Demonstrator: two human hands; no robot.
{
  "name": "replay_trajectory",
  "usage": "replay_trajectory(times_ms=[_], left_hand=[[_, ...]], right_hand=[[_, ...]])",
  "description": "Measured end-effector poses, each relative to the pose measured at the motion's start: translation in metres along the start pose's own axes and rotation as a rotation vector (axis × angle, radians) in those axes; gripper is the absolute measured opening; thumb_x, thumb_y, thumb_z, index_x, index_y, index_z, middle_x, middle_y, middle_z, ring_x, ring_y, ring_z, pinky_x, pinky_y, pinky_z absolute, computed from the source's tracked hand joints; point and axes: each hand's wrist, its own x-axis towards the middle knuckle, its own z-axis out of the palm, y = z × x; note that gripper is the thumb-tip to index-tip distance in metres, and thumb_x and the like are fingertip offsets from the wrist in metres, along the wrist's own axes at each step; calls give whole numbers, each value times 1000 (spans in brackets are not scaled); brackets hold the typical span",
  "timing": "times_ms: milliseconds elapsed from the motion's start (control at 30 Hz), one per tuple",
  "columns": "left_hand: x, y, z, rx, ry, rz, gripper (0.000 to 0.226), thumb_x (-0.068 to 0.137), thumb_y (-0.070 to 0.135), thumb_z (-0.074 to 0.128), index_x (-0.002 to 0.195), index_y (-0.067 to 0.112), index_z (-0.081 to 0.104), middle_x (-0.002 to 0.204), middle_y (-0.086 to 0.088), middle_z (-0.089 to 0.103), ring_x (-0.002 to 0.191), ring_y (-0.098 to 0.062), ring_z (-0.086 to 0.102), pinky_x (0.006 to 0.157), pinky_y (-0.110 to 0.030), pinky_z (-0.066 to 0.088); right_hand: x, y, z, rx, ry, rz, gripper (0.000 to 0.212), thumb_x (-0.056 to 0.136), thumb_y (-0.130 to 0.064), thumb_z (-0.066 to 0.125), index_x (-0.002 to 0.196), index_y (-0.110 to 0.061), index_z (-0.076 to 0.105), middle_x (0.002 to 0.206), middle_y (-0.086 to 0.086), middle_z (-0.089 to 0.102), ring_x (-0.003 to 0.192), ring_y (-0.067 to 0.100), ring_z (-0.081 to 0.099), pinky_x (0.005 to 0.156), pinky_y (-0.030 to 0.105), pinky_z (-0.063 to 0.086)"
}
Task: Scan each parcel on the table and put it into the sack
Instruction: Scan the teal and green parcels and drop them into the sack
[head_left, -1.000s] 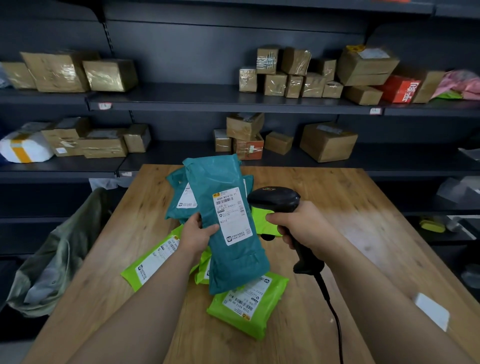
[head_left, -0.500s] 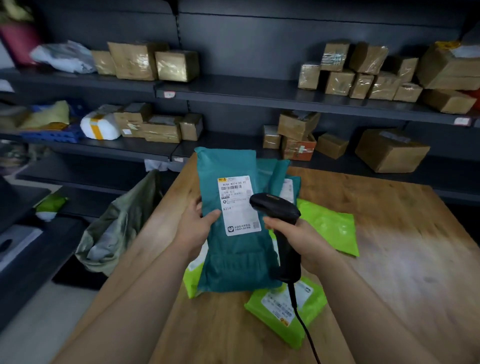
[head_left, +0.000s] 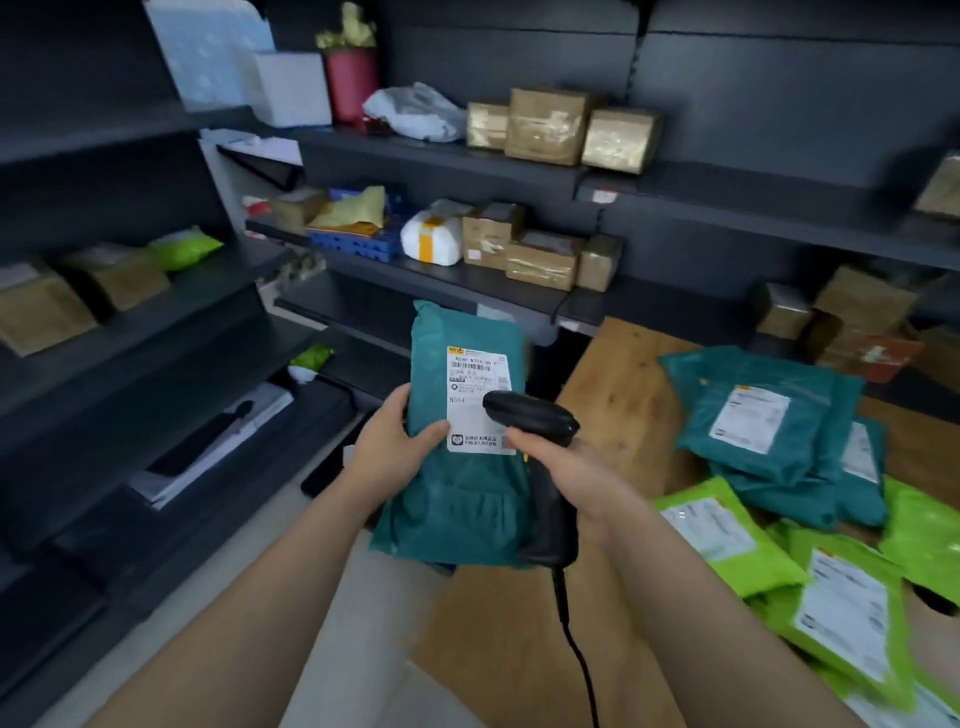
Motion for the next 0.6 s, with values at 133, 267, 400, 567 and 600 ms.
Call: replay_trajectory(times_ms=[133, 267, 400, 567, 600], left_hand=[[29, -48, -93, 177, -96, -20, 56, 83, 30, 71, 132, 30, 46, 117, 16, 61, 98, -4, 60, 79, -24, 50], [70, -82, -151, 331, -191, -16, 63, 79, 30, 72, 135, 29, 42, 126, 10, 59, 107, -11, 58, 90, -34, 50], [124, -111, -166, 437, -255, -4, 60, 79, 34, 71, 130, 29, 42, 121, 9, 61, 99, -10, 57, 80, -30, 49], [199, -147, -149, 422, -330, -6, 57, 80, 34, 72, 130, 29, 44, 122, 7, 62, 105, -14, 61, 86, -35, 53], [215, -154, -143, 408, -349, -12, 57, 80, 35, 72, 130, 30, 44, 122, 8, 62, 105, -14, 61, 86, -36, 53]], right_hand=[[45, 12, 91, -24, 0, 41, 35, 82, -31, 76, 112, -13, 70, 102, 6, 76, 95, 25, 72, 94, 43, 53], [89, 21, 152, -14, 19, 107, 37, 79, -34, 79, 110, -14, 71, 101, 5, 76, 97, 25, 71, 97, 43, 52], [134, 28, 180, 10, 81, 121, 33, 80, -31, 78, 108, -16, 71, 100, 4, 76, 97, 24, 71, 96, 44, 52], [202, 36, 181, 31, 193, 161, 33, 77, -33, 80, 104, -16, 73, 99, 3, 76, 95, 24, 71, 94, 43, 53], [218, 38, 178, 36, 213, 172, 33, 77, -34, 80, 103, -15, 73, 98, 3, 76, 94, 24, 71, 94, 42, 54]])
